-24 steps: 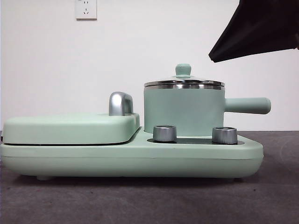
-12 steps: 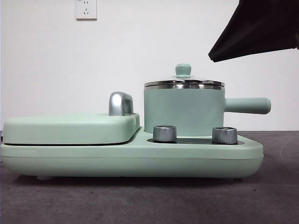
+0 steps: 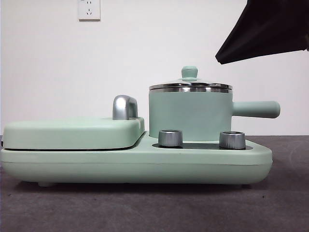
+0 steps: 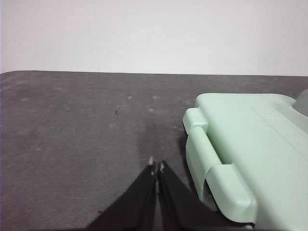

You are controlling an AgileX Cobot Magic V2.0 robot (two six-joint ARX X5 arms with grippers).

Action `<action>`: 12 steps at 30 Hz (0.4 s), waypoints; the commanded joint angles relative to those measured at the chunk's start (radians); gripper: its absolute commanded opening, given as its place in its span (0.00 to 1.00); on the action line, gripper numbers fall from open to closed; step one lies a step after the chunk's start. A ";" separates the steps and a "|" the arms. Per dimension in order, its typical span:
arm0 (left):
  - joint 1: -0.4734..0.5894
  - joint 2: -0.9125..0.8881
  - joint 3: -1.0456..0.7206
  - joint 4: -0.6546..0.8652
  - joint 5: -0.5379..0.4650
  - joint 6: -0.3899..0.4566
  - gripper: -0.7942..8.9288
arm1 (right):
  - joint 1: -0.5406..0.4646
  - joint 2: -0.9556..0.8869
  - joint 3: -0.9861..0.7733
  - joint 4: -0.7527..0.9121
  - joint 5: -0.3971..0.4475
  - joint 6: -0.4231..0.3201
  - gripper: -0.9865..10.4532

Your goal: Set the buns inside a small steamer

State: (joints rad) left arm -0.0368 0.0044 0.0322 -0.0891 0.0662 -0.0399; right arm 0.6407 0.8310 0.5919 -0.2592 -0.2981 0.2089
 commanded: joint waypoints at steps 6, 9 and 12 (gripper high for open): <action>0.000 0.000 -0.019 0.007 0.001 0.012 0.09 | -0.101 -0.156 -0.092 0.059 0.224 -0.188 0.10; 0.000 0.000 -0.019 0.007 0.001 0.012 0.09 | -0.229 -0.307 -0.218 0.140 0.229 -0.197 0.10; 0.000 0.000 -0.019 0.007 0.001 0.012 0.09 | -0.350 -0.463 -0.344 0.185 0.228 -0.227 0.10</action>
State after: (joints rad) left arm -0.0368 0.0044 0.0322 -0.0891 0.0666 -0.0399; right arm 0.3084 0.3992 0.2646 -0.0887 -0.0727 0.0132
